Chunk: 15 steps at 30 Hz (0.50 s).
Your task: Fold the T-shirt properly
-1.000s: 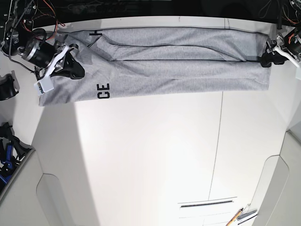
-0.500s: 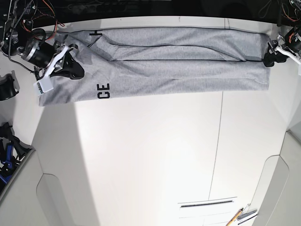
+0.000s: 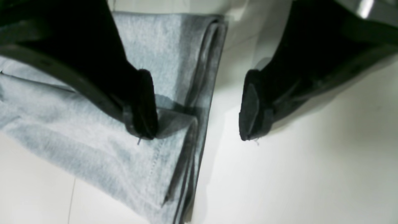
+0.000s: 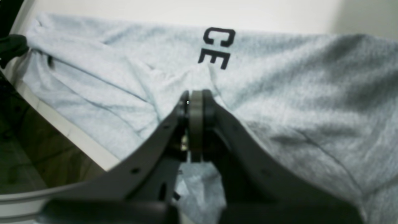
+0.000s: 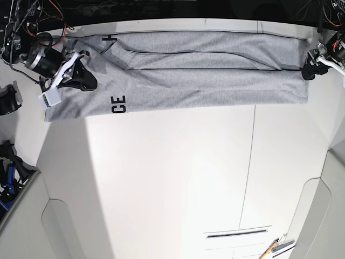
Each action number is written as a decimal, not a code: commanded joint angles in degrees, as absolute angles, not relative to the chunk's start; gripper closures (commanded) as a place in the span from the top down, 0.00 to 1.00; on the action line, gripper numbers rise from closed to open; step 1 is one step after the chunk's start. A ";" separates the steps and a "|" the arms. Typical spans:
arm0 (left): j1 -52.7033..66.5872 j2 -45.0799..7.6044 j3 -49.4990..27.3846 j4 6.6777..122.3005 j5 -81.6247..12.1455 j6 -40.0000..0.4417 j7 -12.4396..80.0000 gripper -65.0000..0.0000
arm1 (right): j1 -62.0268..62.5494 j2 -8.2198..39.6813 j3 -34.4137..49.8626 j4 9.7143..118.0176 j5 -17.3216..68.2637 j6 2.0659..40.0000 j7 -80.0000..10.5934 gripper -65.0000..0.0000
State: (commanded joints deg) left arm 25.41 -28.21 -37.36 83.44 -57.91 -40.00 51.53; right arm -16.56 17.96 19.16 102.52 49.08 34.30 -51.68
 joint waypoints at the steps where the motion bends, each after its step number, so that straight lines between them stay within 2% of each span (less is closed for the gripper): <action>1: 25.41 -28.10 -36.99 83.44 -57.89 -40.00 51.66 0.70 | -16.53 17.96 19.16 102.52 49.06 34.30 -51.68 0.00; 6: 25.39 -28.08 -34.11 83.44 -57.87 -40.00 51.62 0.70 | -16.56 17.96 19.16 102.54 49.08 34.30 -52.62 0.00; 15: 25.39 -28.10 -33.87 83.44 -57.32 -40.00 51.22 0.70 | -16.56 17.93 19.16 102.54 50.68 34.30 -52.75 0.00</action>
